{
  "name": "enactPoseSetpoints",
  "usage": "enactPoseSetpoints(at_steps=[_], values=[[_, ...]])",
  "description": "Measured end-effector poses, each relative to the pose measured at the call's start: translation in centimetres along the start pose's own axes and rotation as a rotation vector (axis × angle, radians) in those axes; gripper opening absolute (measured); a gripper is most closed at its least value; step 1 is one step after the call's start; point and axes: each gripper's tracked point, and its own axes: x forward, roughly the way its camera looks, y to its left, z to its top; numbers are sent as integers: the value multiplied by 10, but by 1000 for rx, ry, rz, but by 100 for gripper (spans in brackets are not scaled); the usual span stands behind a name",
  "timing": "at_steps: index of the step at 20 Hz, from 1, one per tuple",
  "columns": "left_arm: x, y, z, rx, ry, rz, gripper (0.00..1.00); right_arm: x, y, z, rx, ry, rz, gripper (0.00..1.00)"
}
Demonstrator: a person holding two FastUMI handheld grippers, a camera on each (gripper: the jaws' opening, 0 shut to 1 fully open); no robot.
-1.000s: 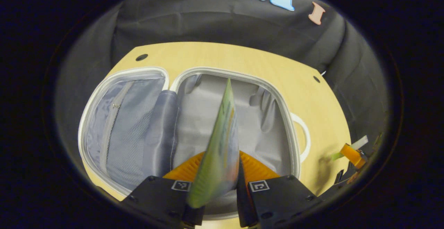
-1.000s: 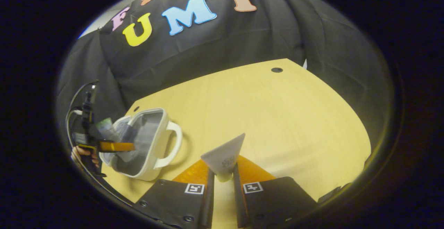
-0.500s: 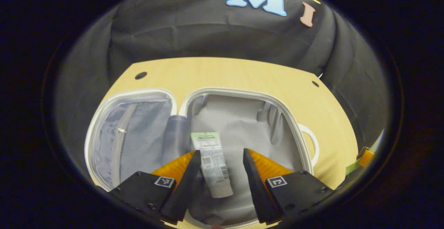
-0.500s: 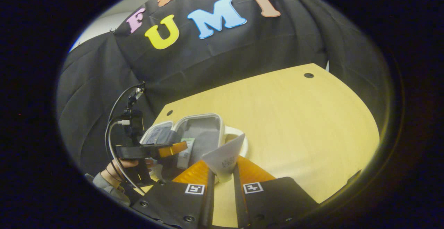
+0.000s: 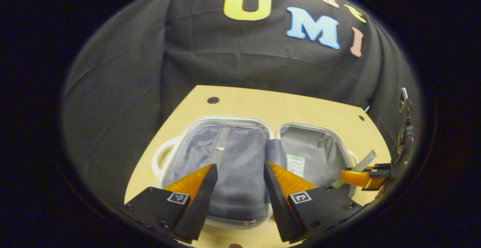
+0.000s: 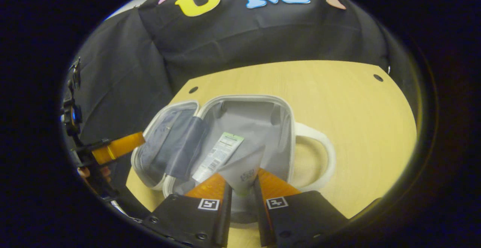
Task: First open the suitcase, pack the skin care products into it, and then close the suitcase.
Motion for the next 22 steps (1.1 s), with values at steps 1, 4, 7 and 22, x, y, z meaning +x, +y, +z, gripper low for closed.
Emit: enactPoseSetpoints(at_steps=[1,4,7,22], values=[[-2,17,1,-22,0,25,82,5,0,1,-28,-12,-7,44],[-5,68,1,-80,-5,100,88,-2,2,12,-65,-70,-19,87],[-5,113,3,-123,-20,160,90,-21,3,21,-88,-126,-24,96],[101,206,-13,-440,116,21,100,-98,-55,31,-48,-226,-201,96]])
